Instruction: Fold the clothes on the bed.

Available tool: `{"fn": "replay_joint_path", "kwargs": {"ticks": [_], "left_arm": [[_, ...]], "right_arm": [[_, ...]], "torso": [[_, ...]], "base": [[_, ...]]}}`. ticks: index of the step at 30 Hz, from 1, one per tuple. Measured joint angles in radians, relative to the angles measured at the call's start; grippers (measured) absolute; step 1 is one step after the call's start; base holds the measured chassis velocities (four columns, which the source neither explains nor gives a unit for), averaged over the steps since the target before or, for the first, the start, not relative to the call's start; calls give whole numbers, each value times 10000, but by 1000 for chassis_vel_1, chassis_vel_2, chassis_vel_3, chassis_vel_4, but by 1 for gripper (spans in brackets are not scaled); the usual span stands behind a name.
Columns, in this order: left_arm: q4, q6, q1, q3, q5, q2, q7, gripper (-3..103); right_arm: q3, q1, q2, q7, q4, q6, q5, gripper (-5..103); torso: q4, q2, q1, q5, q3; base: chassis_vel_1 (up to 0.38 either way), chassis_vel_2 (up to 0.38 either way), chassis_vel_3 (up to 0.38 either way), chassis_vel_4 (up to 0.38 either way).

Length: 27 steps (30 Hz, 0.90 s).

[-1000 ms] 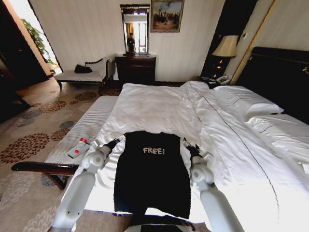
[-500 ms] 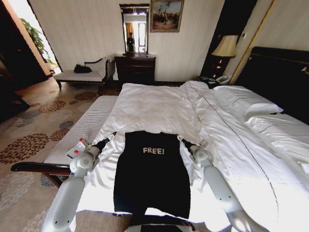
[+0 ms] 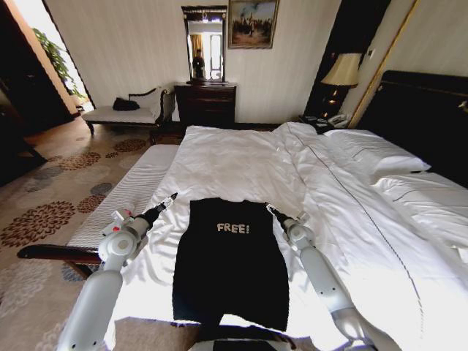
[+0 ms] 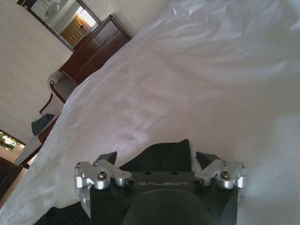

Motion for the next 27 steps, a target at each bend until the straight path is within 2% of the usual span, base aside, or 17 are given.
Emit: {"fn": "replay_joint_path", "kwargs": {"ticks": [1, 2, 4, 6, 10, 11, 14, 16, 20, 23, 25, 27], "left_arm": [[19, 0, -11, 23, 8, -1, 1, 100], [19, 0, -11, 23, 8, -1, 1, 100], [63, -1, -40, 55, 19, 2, 2, 100], [81, -3, -45, 62, 25, 5, 2, 100], [172, -38, -60, 114, 81, 10, 6, 100], [172, -38, -60, 114, 81, 10, 6, 100], [247, -47, -105, 164, 107, -23, 18, 100], [267, -48, -122, 180, 112, -30, 23, 100], [386, -54, -215, 273, 151, -52, 55, 100], [521, -67, -296, 332, 174, -49, 85, 100], [741, -100, -433, 446, 199, -19, 165, 100], [922, -169, -557, 541, 207, 6, 222, 100]], "right_arm": [[-2, 37, 13, -18, -71, -4, -19, 89], [-2, 37, 13, -18, -71, -4, -19, 89], [-2, 116, 34, -47, -223, -6, -41, 78], [-2, 139, 34, -47, -265, -6, -42, 78], [2, 236, 17, -47, -470, -5, -68, 56], [2, 236, 17, -47, -470, -5, -68, 56], [10, 264, 16, -45, -545, 5, -105, 40], [10, 264, 20, -47, -551, 10, -123, 40], [11, 267, 63, -103, -620, 49, -256, 19], [10, 322, 80, -109, -689, 126, -344, 13], [9, 387, 90, -11, -693, 198, -360, 3], [10, 412, 96, 55, -667, 221, -321, 2]], "torso": [[-1, 0, 0, 0, 0], [-1, 0, 0, 0, 0], [-4, 0, 0, 1, 0], [-3, 0, 1, 1, 0], [-2, 0, 0, 1, 0], [-2, 0, 0, 1, 0], [-3, 0, 0, 1, 0], [-3, 0, 0, 1, 0], [-3, 0, 0, 2, 0], [-2, 0, 0, 3, 0], [-1, 0, 0, 0, 0], [0, 0, 0, 1, 1]], "base": [[0, 0, 0, 0], [0, 0, 0, 0], [0, 0, 0, 0], [0, 0, 0, 0], [0, 0, 0, 0], [0, 0, 0, 0], [0, 0, 0, 0], [0, 0, 0, 0], [0, 0, 0, 0], [0, 0, 0, 0], [0, 0, 0, 0], [0, 0, 0, 0]]}}
